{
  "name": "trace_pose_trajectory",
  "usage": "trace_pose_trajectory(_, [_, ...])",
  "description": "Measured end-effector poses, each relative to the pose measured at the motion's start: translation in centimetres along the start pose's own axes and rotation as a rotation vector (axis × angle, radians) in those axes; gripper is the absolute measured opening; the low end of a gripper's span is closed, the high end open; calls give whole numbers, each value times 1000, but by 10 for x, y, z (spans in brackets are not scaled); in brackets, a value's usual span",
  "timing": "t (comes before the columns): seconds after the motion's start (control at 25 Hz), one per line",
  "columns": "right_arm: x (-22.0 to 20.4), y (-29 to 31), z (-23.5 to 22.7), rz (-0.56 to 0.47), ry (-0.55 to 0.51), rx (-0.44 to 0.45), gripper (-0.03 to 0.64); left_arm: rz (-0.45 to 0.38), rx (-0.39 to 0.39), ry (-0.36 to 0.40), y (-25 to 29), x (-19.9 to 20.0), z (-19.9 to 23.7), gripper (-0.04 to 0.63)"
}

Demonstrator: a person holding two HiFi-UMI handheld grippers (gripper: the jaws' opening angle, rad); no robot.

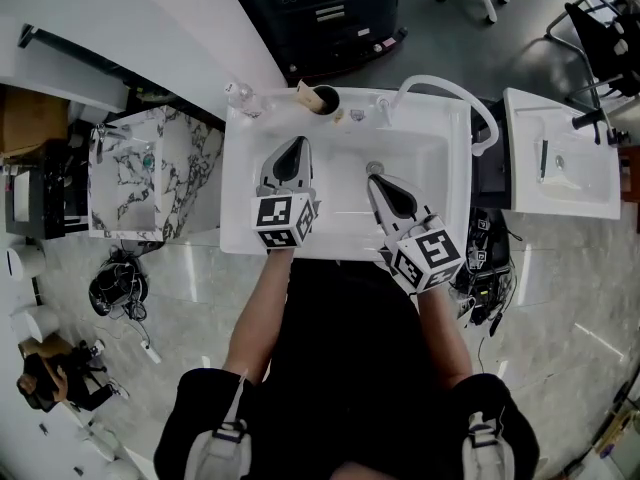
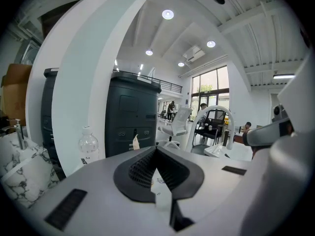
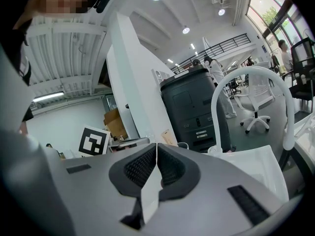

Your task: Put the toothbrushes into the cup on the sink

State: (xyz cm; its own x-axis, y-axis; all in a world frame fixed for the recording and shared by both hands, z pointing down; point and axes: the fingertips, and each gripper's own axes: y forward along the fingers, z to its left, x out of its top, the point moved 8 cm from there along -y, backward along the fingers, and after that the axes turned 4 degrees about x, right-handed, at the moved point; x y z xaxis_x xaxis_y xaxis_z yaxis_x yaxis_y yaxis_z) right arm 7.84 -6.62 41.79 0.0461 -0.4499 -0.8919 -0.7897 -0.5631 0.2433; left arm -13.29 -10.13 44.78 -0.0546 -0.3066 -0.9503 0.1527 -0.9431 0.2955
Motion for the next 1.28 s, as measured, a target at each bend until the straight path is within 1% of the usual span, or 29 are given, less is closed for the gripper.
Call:
trace_pose_trajectory(0.12, [1,1,2,0,0,-5,32,-8,-3,-3,-7,4,0,14])
trace_pose_trajectory(0.24, [0,4,7,-4,-1,-15,32,-5,-29,-5,-18,5,2,14])
trace_pose_trajectory(0.44, [0,9,22,-15,-9,-52,32,4,-93,-18,-41,5,12,14])
trace_pose_trajectory(0.72, [-10,9,53,-30,24,-146,32,-7,-214,-33,-78,14,23,14])
trace_pose_trajectory(0.92, [-21,8,87,-42,20,-194,32,-7,-300,-18,-108,12,33,14])
trace_pose_trajectory(1.04, [-26,5,114,-52,5,-212,32,-7,-331,-33,-130,9,41,14])
trace_pose_trajectory(1.16, [-28,2,137,-63,-16,-225,32,-31,-359,-55,-148,10,46,14])
trace_pose_trajectory(1.28, [-32,-2,162,-73,-37,-235,32,-42,-396,-60,-166,10,49,14])
